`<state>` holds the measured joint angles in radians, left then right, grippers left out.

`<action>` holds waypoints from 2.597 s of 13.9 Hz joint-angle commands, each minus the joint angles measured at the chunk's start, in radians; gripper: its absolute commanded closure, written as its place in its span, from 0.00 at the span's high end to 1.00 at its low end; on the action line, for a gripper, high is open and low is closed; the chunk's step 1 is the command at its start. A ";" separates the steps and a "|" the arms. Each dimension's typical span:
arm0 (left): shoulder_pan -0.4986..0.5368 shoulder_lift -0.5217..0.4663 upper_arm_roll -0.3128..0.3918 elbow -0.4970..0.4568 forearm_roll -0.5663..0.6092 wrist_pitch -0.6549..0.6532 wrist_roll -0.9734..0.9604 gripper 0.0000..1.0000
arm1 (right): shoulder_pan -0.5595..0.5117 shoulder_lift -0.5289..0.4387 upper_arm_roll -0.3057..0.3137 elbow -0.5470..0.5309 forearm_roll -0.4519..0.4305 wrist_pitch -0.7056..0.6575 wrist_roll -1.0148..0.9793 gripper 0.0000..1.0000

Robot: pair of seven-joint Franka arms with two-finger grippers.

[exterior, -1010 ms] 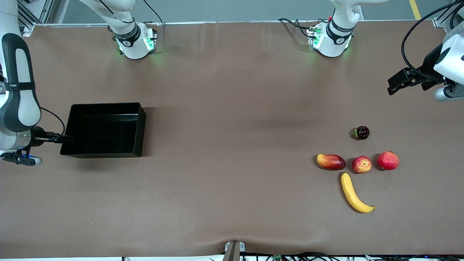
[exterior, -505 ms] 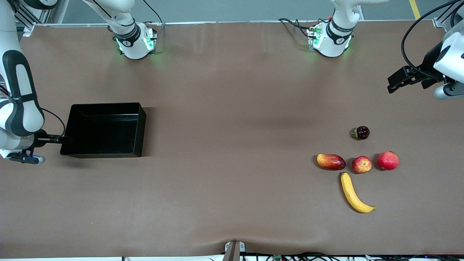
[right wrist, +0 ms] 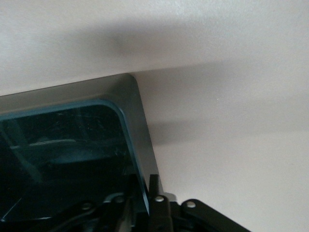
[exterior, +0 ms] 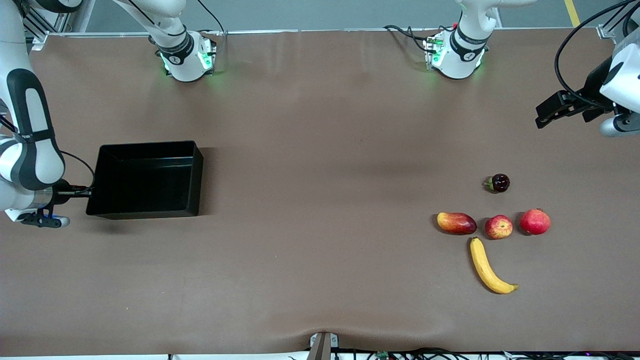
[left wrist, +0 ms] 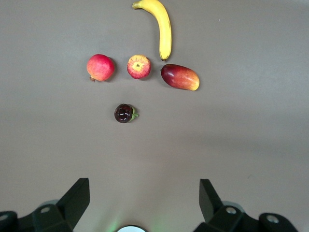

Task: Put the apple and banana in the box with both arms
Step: 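Push the black box with the right gripper toward the table center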

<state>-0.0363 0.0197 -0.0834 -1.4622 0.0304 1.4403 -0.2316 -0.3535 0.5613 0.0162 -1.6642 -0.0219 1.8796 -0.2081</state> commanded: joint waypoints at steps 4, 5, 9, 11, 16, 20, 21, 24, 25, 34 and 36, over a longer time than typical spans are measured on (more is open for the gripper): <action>0.003 -0.017 -0.001 0.002 -0.007 -0.020 0.020 1.00 | 0.105 -0.044 0.011 0.142 -0.001 -0.244 0.030 0.00; 0.003 -0.017 -0.001 0.002 -0.007 -0.020 0.018 1.00 | 0.129 -0.043 0.013 0.191 0.000 -0.310 0.059 0.00; 0.004 -0.017 0.001 0.002 -0.006 -0.021 0.018 1.00 | 0.244 -0.047 0.014 0.277 0.114 -0.409 0.125 0.00; 0.004 -0.014 0.002 0.002 -0.006 -0.020 0.018 1.00 | 0.275 -0.046 0.013 0.273 0.225 -0.405 0.125 0.00; 0.006 -0.014 0.004 0.002 -0.006 -0.021 0.018 1.00 | 0.454 -0.037 0.011 0.268 0.281 -0.340 0.307 0.00; 0.001 -0.012 -0.001 0.002 -0.007 -0.018 0.012 1.00 | 0.617 -0.011 0.011 0.232 0.307 -0.211 0.346 0.00; 0.003 -0.014 -0.001 0.002 -0.007 -0.018 0.018 1.00 | 0.655 -0.006 0.010 0.219 0.307 -0.173 0.369 0.00; 0.004 -0.015 0.001 -0.001 -0.009 -0.021 0.020 1.00 | 0.761 0.046 0.010 0.218 0.358 -0.107 0.424 0.00; 0.004 -0.015 -0.001 0.000 -0.009 -0.021 0.021 1.00 | 0.792 0.064 0.010 0.213 0.359 -0.079 0.471 0.00; 0.004 -0.017 0.001 0.002 -0.009 -0.020 0.021 1.00 | 0.878 0.109 0.007 0.219 0.361 0.030 0.685 1.00; 0.004 -0.017 0.001 0.002 -0.009 -0.020 0.021 1.00 | 0.831 0.100 0.005 0.253 0.362 -0.049 0.676 1.00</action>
<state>-0.0362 0.0197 -0.0835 -1.4619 0.0305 1.4359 -0.2316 0.5248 0.6789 0.0177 -1.4418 0.3177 1.9011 0.4599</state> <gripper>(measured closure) 0.000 0.485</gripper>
